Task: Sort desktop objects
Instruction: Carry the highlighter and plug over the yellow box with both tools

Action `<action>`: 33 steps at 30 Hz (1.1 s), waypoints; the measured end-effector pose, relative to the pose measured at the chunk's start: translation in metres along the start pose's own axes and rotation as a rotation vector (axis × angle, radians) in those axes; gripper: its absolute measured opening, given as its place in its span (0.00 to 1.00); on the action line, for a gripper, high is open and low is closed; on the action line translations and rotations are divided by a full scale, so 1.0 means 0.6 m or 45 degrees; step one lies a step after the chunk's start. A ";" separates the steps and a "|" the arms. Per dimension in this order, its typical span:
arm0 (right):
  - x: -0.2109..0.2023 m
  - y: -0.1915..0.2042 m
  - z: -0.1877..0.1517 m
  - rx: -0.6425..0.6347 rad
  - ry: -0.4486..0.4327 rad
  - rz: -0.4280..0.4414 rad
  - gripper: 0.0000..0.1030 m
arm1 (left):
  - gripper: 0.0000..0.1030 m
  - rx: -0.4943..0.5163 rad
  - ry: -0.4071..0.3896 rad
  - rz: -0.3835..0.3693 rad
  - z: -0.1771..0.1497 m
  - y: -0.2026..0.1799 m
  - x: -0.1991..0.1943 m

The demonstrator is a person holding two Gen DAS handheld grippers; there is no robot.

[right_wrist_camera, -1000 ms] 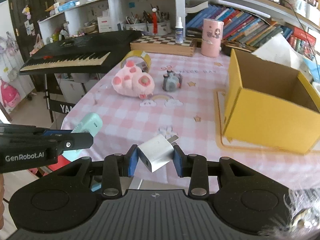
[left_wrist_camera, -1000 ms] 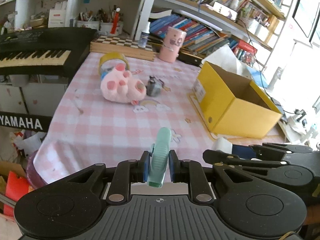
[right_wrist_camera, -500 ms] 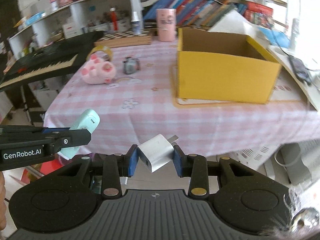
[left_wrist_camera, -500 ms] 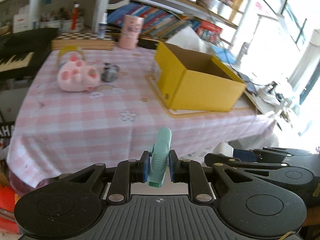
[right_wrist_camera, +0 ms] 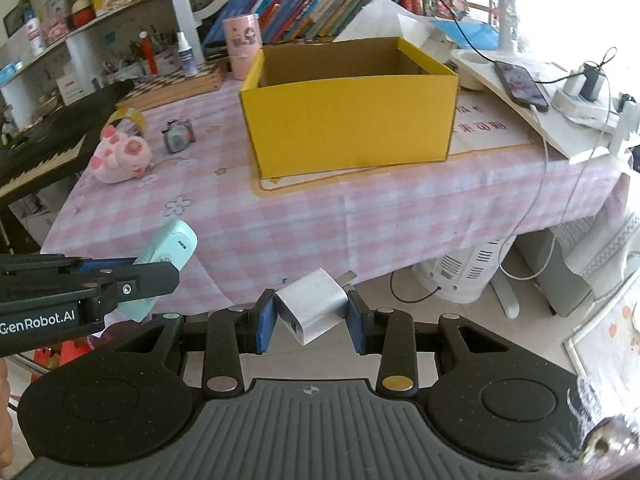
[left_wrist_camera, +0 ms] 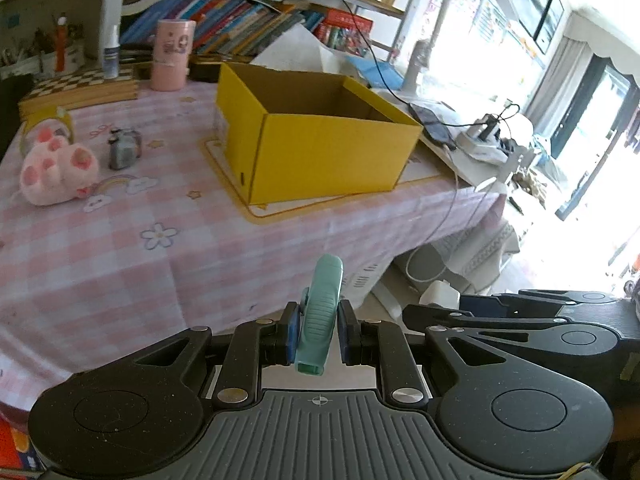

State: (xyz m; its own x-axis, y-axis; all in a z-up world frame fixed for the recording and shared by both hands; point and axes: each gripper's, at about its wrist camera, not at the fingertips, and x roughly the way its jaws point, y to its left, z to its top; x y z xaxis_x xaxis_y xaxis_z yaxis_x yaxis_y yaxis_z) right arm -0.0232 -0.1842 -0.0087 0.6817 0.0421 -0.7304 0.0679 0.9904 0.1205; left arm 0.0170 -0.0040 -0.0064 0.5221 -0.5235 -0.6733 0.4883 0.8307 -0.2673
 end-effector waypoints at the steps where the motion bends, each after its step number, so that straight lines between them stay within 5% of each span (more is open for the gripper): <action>1: 0.001 -0.005 0.000 0.005 0.001 -0.002 0.33 | 0.18 0.002 0.003 -0.002 0.002 -0.002 0.004; 33: 0.049 -0.096 0.053 0.062 0.048 -0.075 0.33 | 0.18 0.082 0.069 -0.083 0.064 -0.053 0.107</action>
State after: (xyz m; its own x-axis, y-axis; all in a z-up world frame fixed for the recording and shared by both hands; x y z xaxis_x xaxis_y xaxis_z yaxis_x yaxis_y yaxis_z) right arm 0.0161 -0.2445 -0.0156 0.6474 -0.0100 -0.7621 0.1432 0.9837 0.1087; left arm 0.0618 -0.0712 -0.0149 0.4503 -0.5637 -0.6925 0.5650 0.7804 -0.2678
